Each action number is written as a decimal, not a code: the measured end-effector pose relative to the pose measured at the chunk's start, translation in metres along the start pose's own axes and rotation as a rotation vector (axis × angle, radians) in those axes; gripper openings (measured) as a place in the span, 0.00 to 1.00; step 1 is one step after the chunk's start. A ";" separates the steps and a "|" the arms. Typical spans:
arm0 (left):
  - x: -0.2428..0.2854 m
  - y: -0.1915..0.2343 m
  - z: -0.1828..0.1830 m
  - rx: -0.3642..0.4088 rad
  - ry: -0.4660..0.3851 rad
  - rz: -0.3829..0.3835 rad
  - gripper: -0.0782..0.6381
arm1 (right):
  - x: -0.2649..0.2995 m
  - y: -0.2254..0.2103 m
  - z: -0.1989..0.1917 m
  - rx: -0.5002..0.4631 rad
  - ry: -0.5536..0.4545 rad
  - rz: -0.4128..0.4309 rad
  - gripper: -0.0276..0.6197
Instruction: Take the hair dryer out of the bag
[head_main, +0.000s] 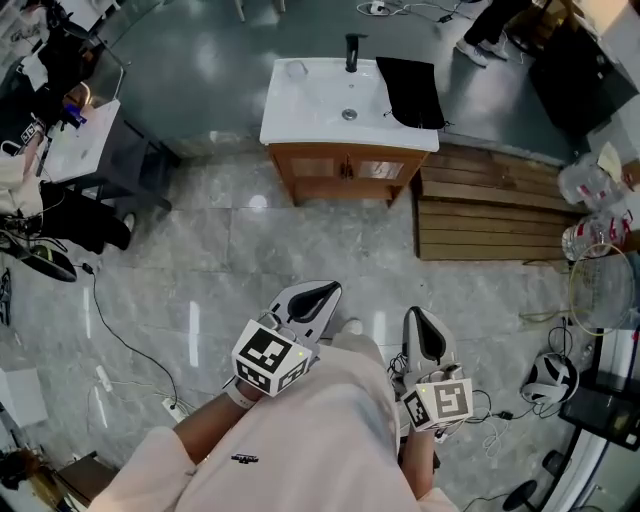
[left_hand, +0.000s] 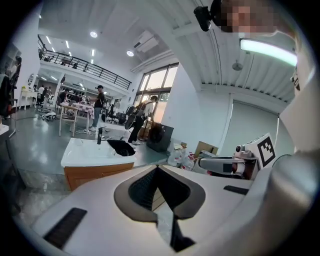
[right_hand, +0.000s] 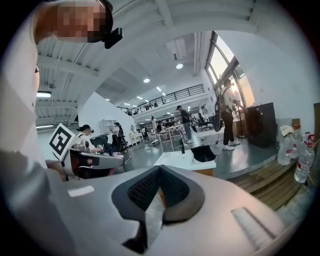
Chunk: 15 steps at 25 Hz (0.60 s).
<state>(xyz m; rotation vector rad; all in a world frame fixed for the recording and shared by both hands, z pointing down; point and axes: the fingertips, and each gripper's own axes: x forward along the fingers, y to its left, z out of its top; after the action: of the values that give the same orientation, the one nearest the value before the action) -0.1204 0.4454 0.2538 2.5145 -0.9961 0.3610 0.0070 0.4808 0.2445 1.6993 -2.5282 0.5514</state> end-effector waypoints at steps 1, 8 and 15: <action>0.007 -0.008 0.002 0.009 -0.002 -0.007 0.12 | -0.005 -0.006 -0.001 0.003 -0.002 0.002 0.06; 0.038 -0.050 -0.001 0.027 -0.015 0.019 0.12 | -0.033 -0.057 -0.012 0.060 -0.098 0.030 0.06; 0.042 -0.056 0.006 0.021 -0.033 0.092 0.12 | -0.023 -0.075 0.004 -0.019 -0.104 0.062 0.06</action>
<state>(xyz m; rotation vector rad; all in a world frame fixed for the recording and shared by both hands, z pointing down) -0.0507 0.4548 0.2494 2.5061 -1.1298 0.3602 0.0844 0.4748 0.2549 1.6913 -2.6561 0.4520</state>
